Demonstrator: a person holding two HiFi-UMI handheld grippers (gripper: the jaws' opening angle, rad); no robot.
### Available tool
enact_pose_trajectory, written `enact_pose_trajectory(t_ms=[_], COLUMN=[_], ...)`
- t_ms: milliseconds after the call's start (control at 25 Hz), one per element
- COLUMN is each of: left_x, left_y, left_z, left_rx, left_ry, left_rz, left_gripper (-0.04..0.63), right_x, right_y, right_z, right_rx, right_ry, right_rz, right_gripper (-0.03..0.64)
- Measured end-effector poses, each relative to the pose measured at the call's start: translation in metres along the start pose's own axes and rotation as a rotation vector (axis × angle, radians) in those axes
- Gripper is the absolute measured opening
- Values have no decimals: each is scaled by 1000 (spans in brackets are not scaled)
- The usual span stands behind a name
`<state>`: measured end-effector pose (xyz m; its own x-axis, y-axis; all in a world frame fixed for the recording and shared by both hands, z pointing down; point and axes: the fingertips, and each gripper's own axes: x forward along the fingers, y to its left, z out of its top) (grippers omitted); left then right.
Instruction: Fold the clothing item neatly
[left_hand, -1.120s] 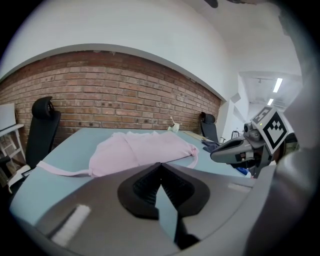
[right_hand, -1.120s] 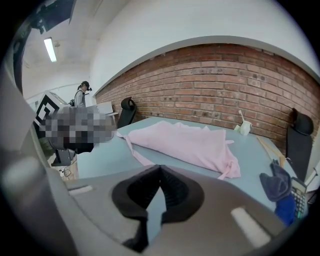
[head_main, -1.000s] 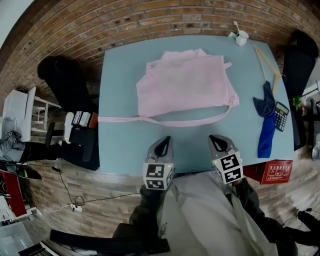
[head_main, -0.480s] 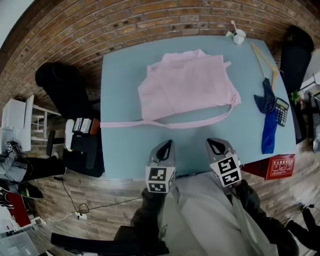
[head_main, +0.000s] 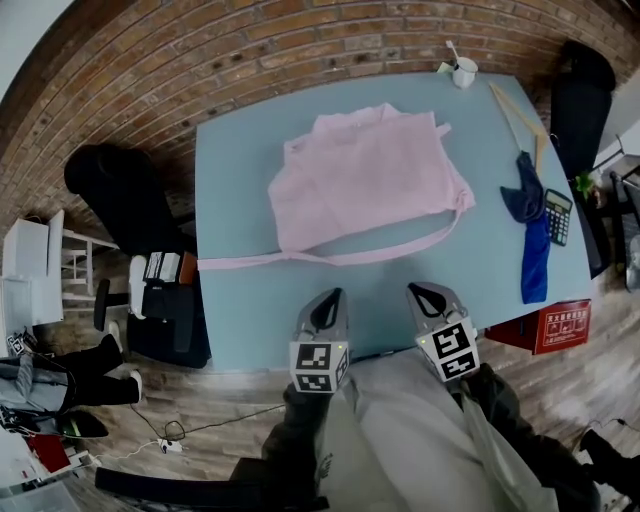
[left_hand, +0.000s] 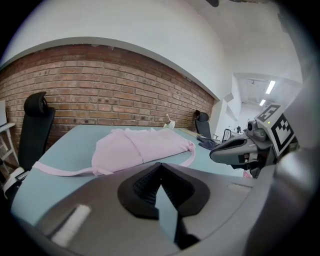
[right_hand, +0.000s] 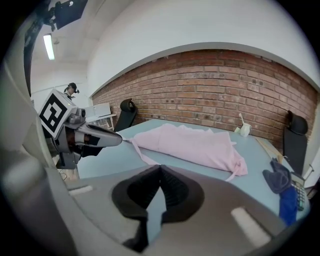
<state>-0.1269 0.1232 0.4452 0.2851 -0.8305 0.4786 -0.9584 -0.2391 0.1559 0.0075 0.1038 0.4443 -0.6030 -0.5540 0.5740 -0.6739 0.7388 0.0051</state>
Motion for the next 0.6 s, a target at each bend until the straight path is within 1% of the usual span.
enact_pose_trajectory(t_ms=[240, 440, 600], left_x=[6, 8, 11], left_y=[-4, -9, -8], left_z=[0, -8, -10], left_rx=[15, 10, 11], left_ry=[-9, 10, 20], left_rz=[-1, -2, 13], left_gripper=[8, 8, 8], right_x=[-4, -8, -7], right_y=[-8, -11, -13], right_z=[-7, -12, -13], right_rx=[12, 11, 6], right_ry=[15, 21, 19], right_rz=[-12, -11, -1], right_gripper=[2, 2, 2])
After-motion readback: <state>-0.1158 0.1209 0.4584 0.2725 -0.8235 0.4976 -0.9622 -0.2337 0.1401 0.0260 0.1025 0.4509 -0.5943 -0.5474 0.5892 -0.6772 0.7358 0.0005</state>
